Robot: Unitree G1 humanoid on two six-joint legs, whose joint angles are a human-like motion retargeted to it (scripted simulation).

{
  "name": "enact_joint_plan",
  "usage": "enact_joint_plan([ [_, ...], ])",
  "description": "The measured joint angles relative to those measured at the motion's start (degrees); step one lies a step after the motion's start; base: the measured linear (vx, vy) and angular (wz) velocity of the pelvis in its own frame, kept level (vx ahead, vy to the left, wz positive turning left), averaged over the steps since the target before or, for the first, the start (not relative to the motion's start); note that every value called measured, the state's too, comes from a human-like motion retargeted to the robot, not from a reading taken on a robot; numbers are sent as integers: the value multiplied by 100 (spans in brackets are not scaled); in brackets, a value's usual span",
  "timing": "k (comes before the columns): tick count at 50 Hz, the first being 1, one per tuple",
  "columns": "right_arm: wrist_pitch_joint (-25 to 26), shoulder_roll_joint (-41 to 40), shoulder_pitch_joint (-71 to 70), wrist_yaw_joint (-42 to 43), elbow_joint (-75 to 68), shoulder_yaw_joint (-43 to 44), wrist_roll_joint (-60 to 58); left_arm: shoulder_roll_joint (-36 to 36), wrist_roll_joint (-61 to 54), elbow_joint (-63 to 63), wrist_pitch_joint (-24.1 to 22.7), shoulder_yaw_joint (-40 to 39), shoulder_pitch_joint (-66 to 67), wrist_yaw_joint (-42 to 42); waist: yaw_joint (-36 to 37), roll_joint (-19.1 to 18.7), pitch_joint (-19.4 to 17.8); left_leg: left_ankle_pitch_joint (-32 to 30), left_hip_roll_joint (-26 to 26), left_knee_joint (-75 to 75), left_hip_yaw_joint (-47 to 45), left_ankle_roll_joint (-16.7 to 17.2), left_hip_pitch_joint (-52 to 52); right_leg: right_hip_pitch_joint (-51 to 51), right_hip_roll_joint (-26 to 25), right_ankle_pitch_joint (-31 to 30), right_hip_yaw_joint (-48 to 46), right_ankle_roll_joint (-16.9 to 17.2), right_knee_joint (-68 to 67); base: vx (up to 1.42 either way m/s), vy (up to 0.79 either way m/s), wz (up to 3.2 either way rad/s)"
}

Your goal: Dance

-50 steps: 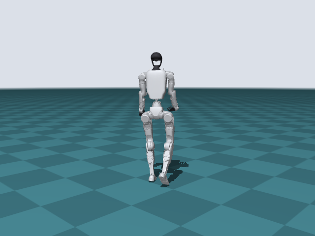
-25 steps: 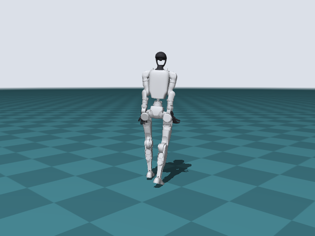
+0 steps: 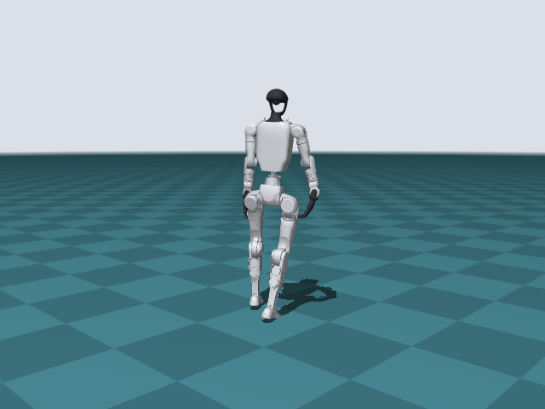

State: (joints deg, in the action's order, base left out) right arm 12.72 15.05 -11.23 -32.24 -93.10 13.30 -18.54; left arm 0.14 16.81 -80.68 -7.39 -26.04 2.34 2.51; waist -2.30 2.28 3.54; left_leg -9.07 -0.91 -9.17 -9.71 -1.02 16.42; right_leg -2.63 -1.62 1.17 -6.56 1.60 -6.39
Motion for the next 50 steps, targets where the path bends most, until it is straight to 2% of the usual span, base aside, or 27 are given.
enact_joint_plan([
  [3,277,-63,-614,141,-13,-852,-1085,77,625,-38,340,369,-71,-406,-80,-26,66,-87,62,86,-109,59,-27,72,-31,-11,51,10,-34,-16,23,-15],
  [5,246,-79,-967,-168,142,-1433,-1827,103,982,-45,569,537,-98,-781,-127,-42,101,-131,98,125,-179,104,-47,99,-45,-19,76,17,-48,-11,23,-12],
  [10,-493,28,-1446,-2335,1433,-2297,-3219,103,1500,-20,927,642,-61,-1531,-321,-155,127,-178,232,132,-309,218,-97,126,-114,23,114,-8,-120,-7,19,-9],
  [12,-982,133,-1550,-3132,1938,-2398,-3110,69,1538,-8,1038,576,-5,-1754,-436,-193,172,-183,258,106,-346,265,-66,162,-114,40,111,-34,-135,-6,16,-1],
  [15,-1491,228,-1544,-3741,2487,-2220,-2513,5,1484,-30,1099,475,68,-2074,-570,-259,245,-203,276,45,-363,318,10,235,-95,92,86,-86,-166,-6,18,1],
  [18,-1804,44,-1288,-3794,2746,-1584,-1644,-44,1356,-22,1105,273,159,-2179,-657,-347,272,-173,381,-107,-387,379,97,339,-126,175,89,-223,-293,-3,14,-8],
  [21,-2087,-421,-1009,-3707,2597,-596,-695,-71,1167,-21,1014,97,277,-1870,-799,-399,300,-141,466,-274,-377,453,183,440,-126,256,55,-339,-439,-2,10,2],
  [28,-2261,-1389,-602,-3465,1882,1933,2031,-55,831,-36,673,-304,438,-938,-1123,-437,384,-127,617,-1137,-228,461,724,683,-71,350,29,-356,-705,-4,10,9],
  [32,-2189,-1536,-330,-3502,1590,2980,3455,-63,661,-5,408,-546,461,-639,-1183,-517,435,-325,767,-1780,-26,498,1199,918,-101,402,94,-342,-920,-2,6,-4],
  [36,-2125,-1544,20,-3276,1437,3833,4345,-65,473,5,224,-703,433,-382,-1134,-587,469,-585,918,-2359,120,512,1670,1138,-106,454,96,-181,-1164,-9,5,-18],
  [45,-1832,-1763,952,-2874,1283,5727,5820,-142,97,71,-61,-1070,404,51,-1132,-845,523,-939,1157,-3168,328,408,2382,1590,-304,677,134,-178,-1770,-2,1,-4],
  [50,-1454,-1920,1438,-2643,1172,6563,6307,-139,-144,56,-105,-1247,341,203,-1210,-964,495,-1039,1190,-3484,459,350,2674,1731,-369,751,88,-106,-1994,0,0,0],
])
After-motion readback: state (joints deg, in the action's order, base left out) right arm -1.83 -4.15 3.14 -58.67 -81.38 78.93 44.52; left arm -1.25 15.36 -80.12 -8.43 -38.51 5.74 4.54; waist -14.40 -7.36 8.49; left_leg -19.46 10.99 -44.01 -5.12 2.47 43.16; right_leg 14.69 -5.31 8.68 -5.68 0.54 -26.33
